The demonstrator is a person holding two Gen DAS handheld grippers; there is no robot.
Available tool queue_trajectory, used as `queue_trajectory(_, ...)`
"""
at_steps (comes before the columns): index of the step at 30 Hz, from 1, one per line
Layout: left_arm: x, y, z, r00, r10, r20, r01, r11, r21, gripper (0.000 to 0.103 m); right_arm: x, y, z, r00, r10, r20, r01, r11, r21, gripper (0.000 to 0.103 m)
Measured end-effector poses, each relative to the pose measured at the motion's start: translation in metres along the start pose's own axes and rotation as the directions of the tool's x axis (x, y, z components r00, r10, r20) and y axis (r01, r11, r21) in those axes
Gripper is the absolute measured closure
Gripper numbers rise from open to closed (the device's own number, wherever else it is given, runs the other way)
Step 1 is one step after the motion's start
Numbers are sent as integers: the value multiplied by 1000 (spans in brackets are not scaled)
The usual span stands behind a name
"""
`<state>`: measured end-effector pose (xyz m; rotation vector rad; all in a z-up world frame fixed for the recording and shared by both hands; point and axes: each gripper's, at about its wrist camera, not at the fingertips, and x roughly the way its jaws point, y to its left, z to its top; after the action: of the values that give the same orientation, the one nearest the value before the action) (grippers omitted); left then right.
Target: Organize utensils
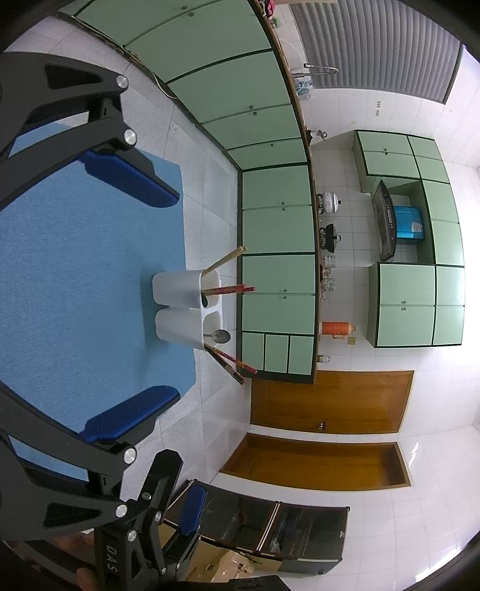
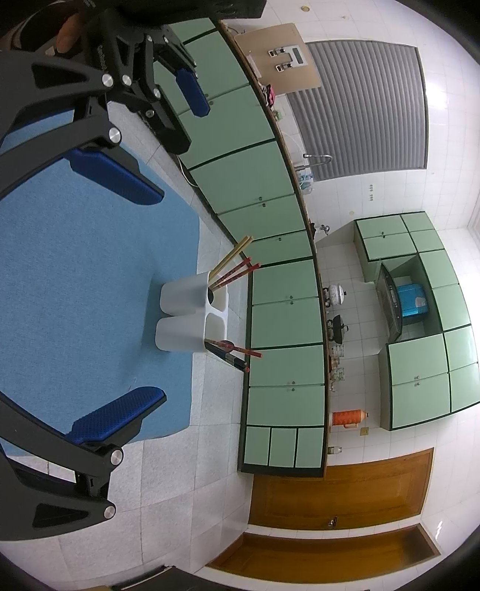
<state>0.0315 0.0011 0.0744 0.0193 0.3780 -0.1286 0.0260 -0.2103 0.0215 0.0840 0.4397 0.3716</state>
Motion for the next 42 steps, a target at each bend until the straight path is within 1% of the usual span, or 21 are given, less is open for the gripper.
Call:
queue_trajectory(29,-2,-2,1,1000,4,6,-3,1000,-4,9,0,0,0,1000,-1,0,1,1000,0,6)
queue_trajectory(42,-2,-3,1,1000,7,-4,-7,1000,-7,9,0,0,0,1000,0,-1,0,1000,1,6)
